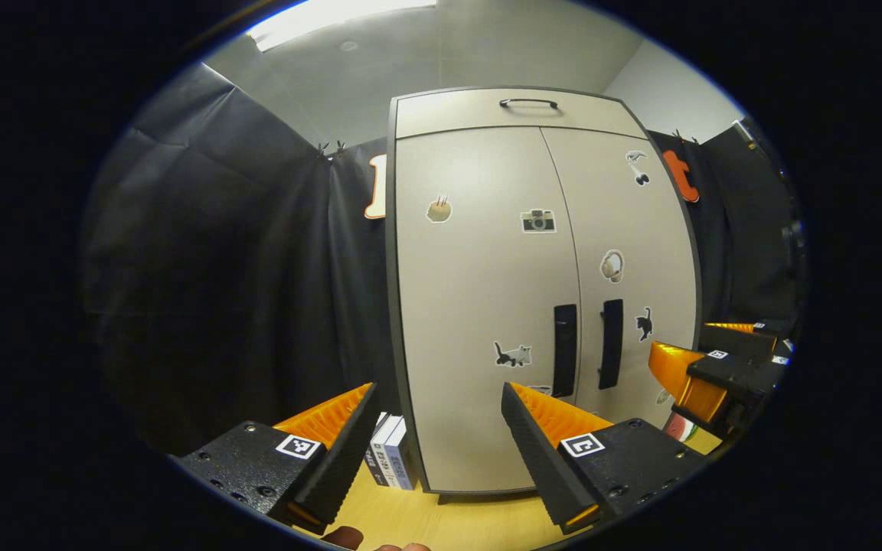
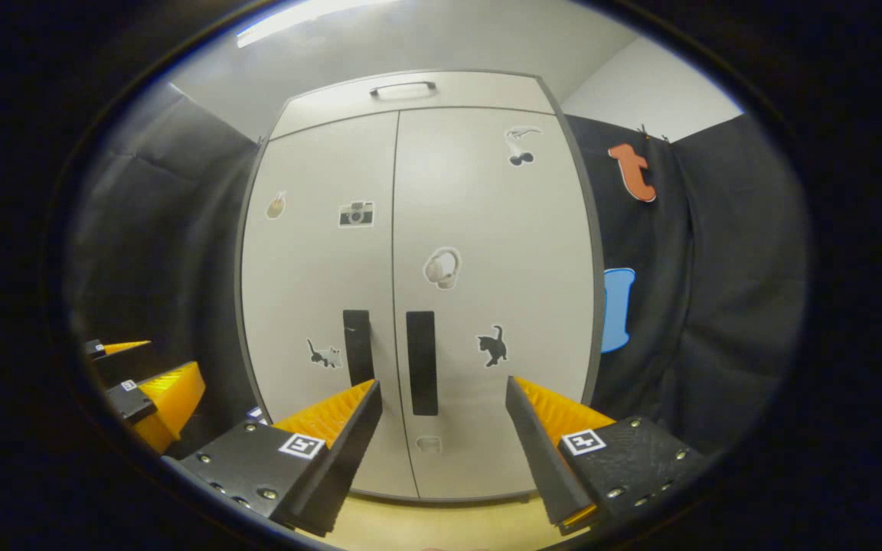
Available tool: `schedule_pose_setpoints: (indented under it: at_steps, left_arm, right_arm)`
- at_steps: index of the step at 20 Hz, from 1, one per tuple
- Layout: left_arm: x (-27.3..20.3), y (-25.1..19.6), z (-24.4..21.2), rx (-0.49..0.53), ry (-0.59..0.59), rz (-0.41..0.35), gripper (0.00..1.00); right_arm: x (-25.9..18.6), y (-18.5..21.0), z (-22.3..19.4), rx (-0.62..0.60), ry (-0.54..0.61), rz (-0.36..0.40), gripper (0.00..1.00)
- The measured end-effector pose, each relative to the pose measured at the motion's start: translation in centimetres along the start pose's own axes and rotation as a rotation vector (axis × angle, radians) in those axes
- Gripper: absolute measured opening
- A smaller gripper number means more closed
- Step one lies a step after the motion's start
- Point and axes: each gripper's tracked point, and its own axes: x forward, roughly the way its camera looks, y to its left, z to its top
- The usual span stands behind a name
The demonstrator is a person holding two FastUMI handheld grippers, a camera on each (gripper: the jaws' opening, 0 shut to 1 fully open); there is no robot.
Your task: Open the right door of the double-door shoe cabinet with the right hand, and open the left door with the left hand.
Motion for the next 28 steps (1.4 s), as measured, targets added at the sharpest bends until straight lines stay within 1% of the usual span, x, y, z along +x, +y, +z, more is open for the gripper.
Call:
schedule_pose_setpoints:
  at_steps: [2, 3, 6, 8, 10, 11, 12, 13, 16, 19, 20, 21, 22, 23, 24, 25, 27, 28]
  left_arm:
    - [-0.2, 1.8, -0.6, 0.019, 0.018, 0.044, 0.98]
    - [-0.4, 2.6, -0.8, 0.025, 0.025, 0.067, 0.98]
    - [-1.0, 5.2, -1.5, 0.034, 0.045, 0.136, 0.98]
    - [-1.6, 7.0, -2.2, 0.034, 0.061, 0.185, 0.97]
    - [-2.4, 8.5, -3.0, 0.034, 0.082, 0.233, 0.97]
    - [-2.7, 9.2, -3.4, 0.032, 0.09, 0.254, 0.98]
    - [-2.9, 9.9, -3.6, 0.028, 0.097, 0.274, 0.98]
    - [-3.3, 10.5, -3.9, 0.024, 0.103, 0.293, 0.98]
    - [-4.0, 12.1, -4.6, 0.009, 0.12, 0.342, 0.98]
    - [-4.4, 13.3, -5.1, -0.002, 0.131, 0.375, 0.98]
    - [-4.4, 13.4, -5.1, -0.003, 0.133, 0.381, 0.98]
    - [-4.5, 13.7, -5.2, -0.004, 0.133, 0.385, 0.98]
    - [-4.4, 13.7, -5.1, -0.004, 0.131, 0.387, 0.98]
    - [-4.5, 13.8, -5.1, -0.004, 0.131, 0.388, 0.98]
    - [-4.4, 13.8, -5.1, -0.003, 0.13, 0.385, 0.98]
    - [-4.5, 13.9, -5.1, -0.001, 0.13, 0.384, 0.98]
    - [-4.6, 14.2, -5.0, 0.006, 0.128, 0.388, 0.98]
    - [-4.7, 14.4, -4.9, 0.009, 0.128, 0.393, 0.98]
  right_arm:
    - [1.8, 0.6, -0.4, -0.021, 0.014, 0.001, 0.95]
    - [2.5, 0.5, -0.7, -0.034, 0.019, -0.007, 0.88]
    - [5.4, 0.9, -1.9, -0.059, 0.05, -0.017, 0.78]
    - [7.2, 1.0, -2.9, -0.075, 0.081, -0.017, 0.77]
    - [8.4, 0.9, -3.1, -0.095, 0.083, -0.03, 0.77]
    - [9.0, 1.0, -3.2, -0.102, 0.077, -0.033, 0.59]
    - [9.7, 1.3, -3.2, -0.111, 0.076, -0.028, 0.56]
    - [10.2, 1.7, -3.4, -0.121, 0.078, -0.019, 0.58]
    - [11.2, 2.5, -3.8, -0.144, 0.086, -0.012, 0.58]
    - [11.9, 2.7, -4.1, -0.153, 0.091, -0.025, 0.58]
    - [11.9, 2.1, -3.6, -0.159, 0.087, -0.053, 0.58]
    - [11.5, 2.3, -3.7, -0.131, 0.078, -0.059, 0.47]
    - [12.1, 2.3, -3.9, -0.124, 0.08, -0.062, 0.37]
    - [12.2, 2.1, -3.9, -0.125, 0.082, -0.06, 0.32]
    - [12.3, 2.0, -3.9, -0.111, 0.089, -0.064, 0.36]
    - [12.3, 2.2, -3.9, -0.099, 0.095, -0.07, 0.31]
    - [12.2, 1.9, -4.0, -0.082, 0.091, -0.087, 0.31]
    - [12.2, 2.0, -4.0, -0.076, 0.076, -0.083, 0.21]
